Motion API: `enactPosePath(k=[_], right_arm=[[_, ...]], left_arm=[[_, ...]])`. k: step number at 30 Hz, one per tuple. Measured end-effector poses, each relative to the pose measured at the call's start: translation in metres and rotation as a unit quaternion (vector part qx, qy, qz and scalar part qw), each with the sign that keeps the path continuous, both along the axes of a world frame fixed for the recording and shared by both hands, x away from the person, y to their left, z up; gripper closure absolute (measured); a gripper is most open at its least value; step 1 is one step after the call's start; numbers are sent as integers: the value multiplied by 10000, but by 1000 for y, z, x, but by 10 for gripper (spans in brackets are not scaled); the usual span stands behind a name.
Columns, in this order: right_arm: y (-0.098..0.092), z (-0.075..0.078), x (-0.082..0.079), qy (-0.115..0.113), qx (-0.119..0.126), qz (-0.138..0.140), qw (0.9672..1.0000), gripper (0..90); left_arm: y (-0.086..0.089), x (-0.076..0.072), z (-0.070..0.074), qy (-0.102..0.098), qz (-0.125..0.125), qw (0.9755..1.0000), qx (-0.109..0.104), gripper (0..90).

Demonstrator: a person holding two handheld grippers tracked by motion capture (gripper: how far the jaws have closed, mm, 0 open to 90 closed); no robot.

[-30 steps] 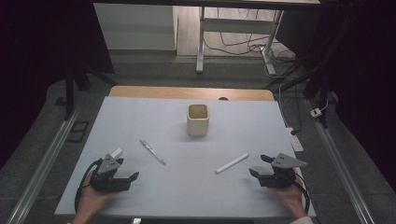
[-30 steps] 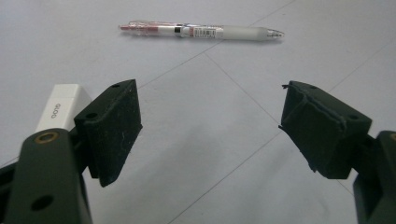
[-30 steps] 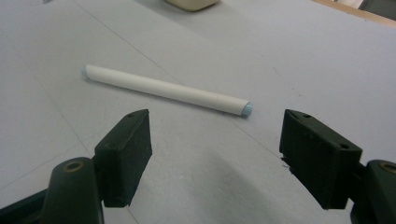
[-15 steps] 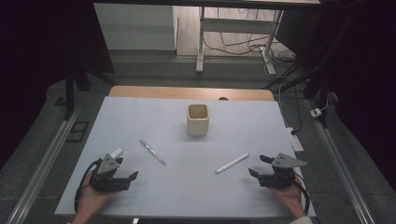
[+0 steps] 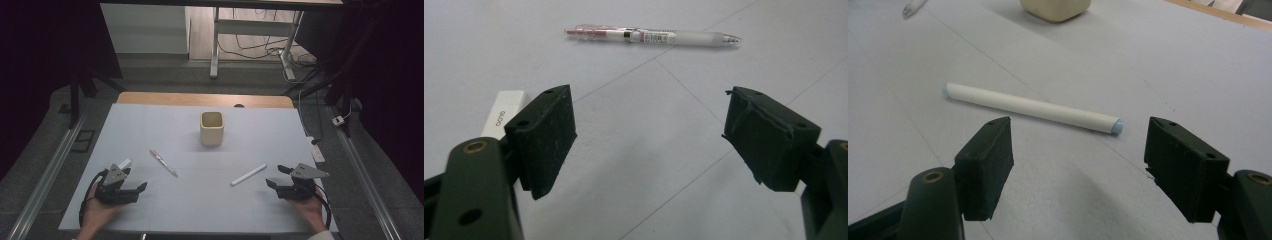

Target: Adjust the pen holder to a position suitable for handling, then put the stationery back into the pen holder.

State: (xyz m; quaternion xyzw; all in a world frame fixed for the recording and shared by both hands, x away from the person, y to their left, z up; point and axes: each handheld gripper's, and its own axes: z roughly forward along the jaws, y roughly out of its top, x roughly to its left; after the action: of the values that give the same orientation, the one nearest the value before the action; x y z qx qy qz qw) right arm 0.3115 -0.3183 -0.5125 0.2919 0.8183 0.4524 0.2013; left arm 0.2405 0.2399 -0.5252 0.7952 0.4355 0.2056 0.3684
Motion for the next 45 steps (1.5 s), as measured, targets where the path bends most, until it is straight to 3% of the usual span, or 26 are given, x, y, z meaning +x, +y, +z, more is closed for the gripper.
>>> enactPosePath(k=[15, 24, 30, 36, 45], right_arm=[[4, -3, 0, 28, -67, 75, 9999, 276], [4, -1, -4, 14, -12, 153, 9999, 277], [3, 0, -6, -2, -31, 108, 9999, 277], [3, 0, -6, 21, -3, 147, 9999, 278], [3, 0, -7, 28, -12, 154, 9999, 278]], left_arm=[[1, 2, 4, 30, -80, 10000, -5, 212], [-7, 5, 18, -17, -228, 9995, 218, 220], [-14, 8, 26, -111, -488, 9974, 516, 225], [-20, 15, 32, -194, -746, 9949, 646, 244], [-27, 28, 39, -13, -1083, 9916, 700, 242]])
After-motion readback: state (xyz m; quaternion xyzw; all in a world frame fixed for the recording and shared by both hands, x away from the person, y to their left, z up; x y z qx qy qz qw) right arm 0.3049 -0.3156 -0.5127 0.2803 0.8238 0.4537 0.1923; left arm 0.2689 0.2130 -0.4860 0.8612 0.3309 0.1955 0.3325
